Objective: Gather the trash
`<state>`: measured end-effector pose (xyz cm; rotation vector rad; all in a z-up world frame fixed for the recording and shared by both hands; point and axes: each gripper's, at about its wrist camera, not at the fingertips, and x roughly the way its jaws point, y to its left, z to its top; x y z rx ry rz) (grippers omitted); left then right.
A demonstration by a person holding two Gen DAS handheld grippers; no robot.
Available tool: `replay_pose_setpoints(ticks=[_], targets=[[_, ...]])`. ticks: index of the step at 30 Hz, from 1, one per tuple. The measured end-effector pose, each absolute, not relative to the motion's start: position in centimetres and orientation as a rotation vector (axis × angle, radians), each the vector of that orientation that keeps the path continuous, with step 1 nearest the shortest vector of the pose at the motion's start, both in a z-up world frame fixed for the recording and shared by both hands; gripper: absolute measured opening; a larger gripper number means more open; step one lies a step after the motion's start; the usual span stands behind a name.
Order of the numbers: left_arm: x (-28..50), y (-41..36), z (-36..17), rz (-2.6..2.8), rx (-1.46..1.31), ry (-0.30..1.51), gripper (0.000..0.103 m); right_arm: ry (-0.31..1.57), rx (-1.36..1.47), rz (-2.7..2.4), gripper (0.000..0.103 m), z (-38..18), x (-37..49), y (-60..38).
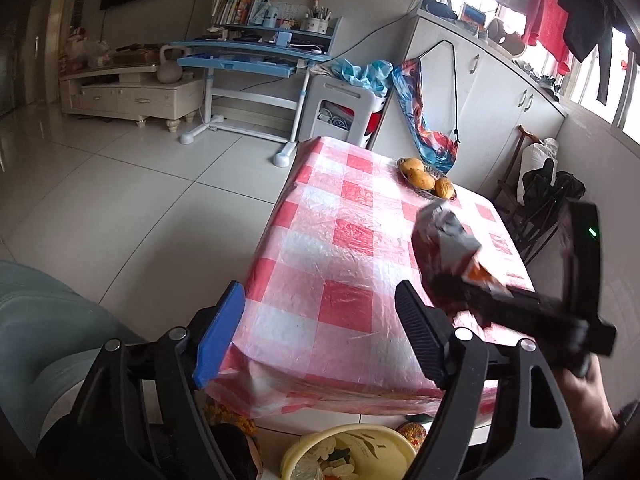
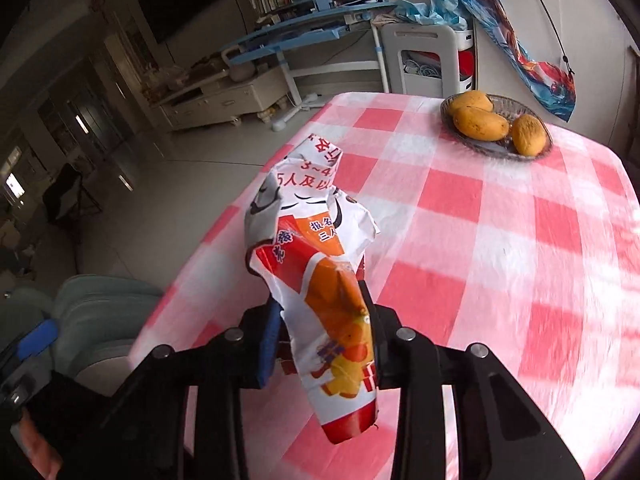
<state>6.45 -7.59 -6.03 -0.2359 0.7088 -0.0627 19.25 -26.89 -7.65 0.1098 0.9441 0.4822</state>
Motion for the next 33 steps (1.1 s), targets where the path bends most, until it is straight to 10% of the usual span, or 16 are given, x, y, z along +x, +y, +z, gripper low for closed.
replay_pose_setpoints(ticks=[8, 15, 18, 33], targets=[[3.4, -8.0, -3.5, -0.067, -0.175, 0.658, 0.082, 1.124, 0.062, 0.582, 0.041, -9.2, 3.6, -24.0], [-0.6, -8.4, -0.3, -0.057, -0.108, 0.601, 0.090, 1.207, 0.079, 0.482, 0.074, -11.9, -0.1, -24.5], [-2.3, -8.7, 1.3, -0.071, -0.084, 0.572, 0.090, 1.094, 0.093, 0.426, 0.089, -9.3, -1.0, -25.3], [-9.0, -10.9, 7.8, -0.126, -0.032, 0.447, 0.095, 0.350, 0.007, 0.003, 0.096, 6.0, -8.4, -28.0]])
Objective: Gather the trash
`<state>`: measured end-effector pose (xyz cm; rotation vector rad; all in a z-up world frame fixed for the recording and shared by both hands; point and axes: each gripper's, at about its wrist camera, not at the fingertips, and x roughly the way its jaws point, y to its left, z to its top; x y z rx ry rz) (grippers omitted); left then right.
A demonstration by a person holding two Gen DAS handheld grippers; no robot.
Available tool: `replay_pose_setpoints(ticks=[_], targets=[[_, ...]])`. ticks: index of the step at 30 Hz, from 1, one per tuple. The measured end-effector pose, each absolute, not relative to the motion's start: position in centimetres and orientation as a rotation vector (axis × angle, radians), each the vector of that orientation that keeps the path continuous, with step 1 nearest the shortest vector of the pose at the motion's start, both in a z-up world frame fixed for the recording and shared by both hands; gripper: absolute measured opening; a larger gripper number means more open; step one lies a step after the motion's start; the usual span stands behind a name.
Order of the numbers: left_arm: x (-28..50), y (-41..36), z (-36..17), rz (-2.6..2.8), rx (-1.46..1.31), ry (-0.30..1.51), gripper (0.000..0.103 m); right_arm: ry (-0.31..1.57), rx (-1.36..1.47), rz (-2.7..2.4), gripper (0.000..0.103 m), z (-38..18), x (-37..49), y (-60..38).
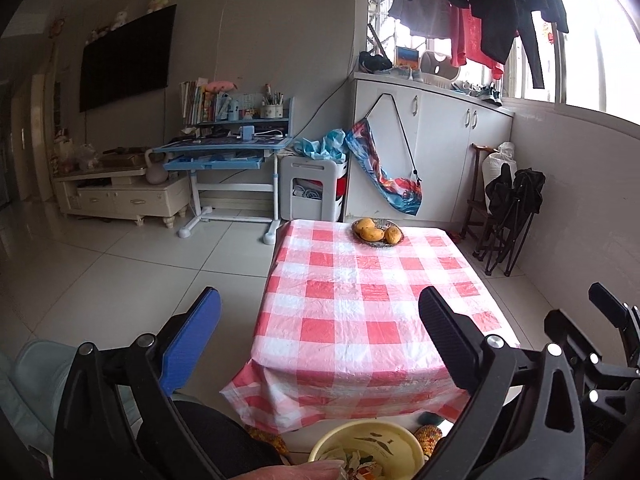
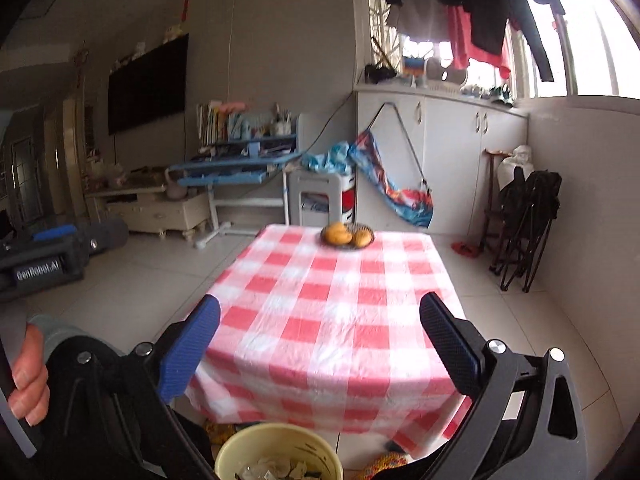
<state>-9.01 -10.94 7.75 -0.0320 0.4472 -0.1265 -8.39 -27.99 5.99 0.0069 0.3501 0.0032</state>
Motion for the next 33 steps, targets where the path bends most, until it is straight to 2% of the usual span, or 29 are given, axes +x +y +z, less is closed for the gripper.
replay_pose_setpoints(ticks=[10, 33], targets=[[-10.6, -12.2, 9.6, -0.147, 0.000, 0.414, 0.096, 0.243, 0.035, -0.028, 0.096, 8.6, -9.6, -28.9], [-10.9, -12.2, 10.6, -0.140, 0.011, 0.412, 0.096, 0.256, 0.034, -0.025, 0.096, 8.8, -10.5, -28.7]])
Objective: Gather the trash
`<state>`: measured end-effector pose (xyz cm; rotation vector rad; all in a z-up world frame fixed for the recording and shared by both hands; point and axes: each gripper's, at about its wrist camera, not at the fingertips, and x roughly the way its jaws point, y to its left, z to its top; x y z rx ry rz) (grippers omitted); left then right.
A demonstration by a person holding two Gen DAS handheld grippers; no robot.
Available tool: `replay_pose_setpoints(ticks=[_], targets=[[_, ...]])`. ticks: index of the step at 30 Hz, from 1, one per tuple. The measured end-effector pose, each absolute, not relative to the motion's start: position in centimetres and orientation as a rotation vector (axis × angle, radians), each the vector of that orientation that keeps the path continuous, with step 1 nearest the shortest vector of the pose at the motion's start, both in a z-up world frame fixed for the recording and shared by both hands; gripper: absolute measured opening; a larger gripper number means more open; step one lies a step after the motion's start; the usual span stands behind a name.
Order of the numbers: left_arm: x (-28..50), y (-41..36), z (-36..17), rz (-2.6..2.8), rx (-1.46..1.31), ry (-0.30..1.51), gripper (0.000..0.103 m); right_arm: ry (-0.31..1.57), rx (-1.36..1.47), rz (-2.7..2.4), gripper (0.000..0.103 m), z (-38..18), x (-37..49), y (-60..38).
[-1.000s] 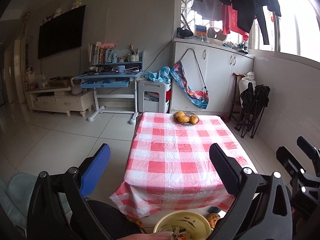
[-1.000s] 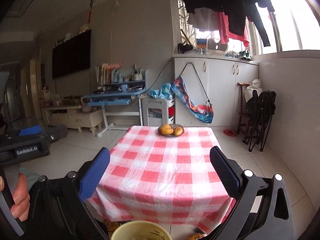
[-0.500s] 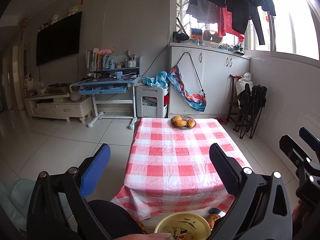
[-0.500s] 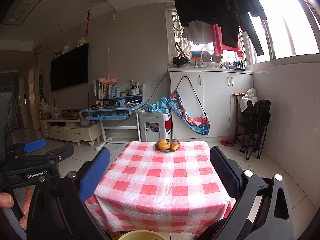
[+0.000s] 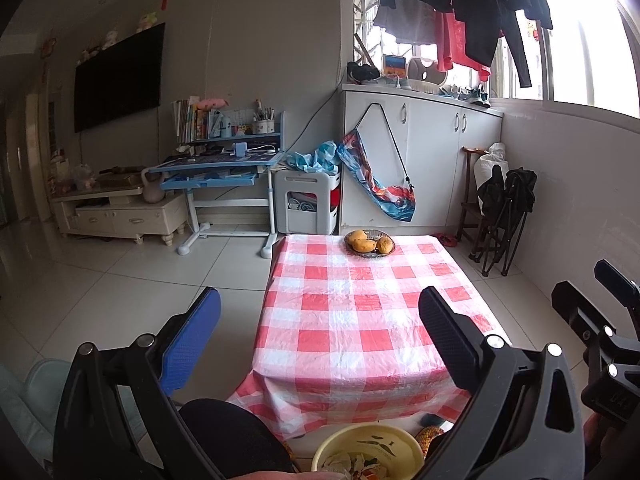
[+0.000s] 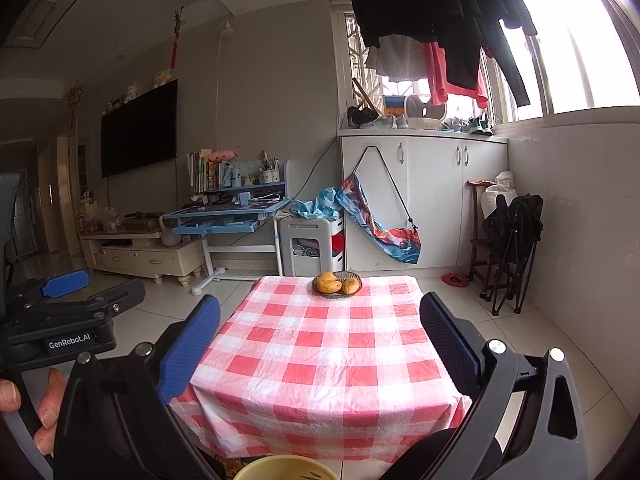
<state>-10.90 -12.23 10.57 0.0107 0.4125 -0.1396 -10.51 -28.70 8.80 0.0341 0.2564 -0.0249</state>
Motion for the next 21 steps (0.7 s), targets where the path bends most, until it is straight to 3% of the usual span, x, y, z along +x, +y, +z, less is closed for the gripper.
replay_pose_setpoints(ticks=[21], targets=[[-9.5, -11.8, 8.9, -0.141, 0.020, 0.483, 0.095, 0.418, 0.065, -0.023, 0.096, 6.4, -6.5, -30.7]])
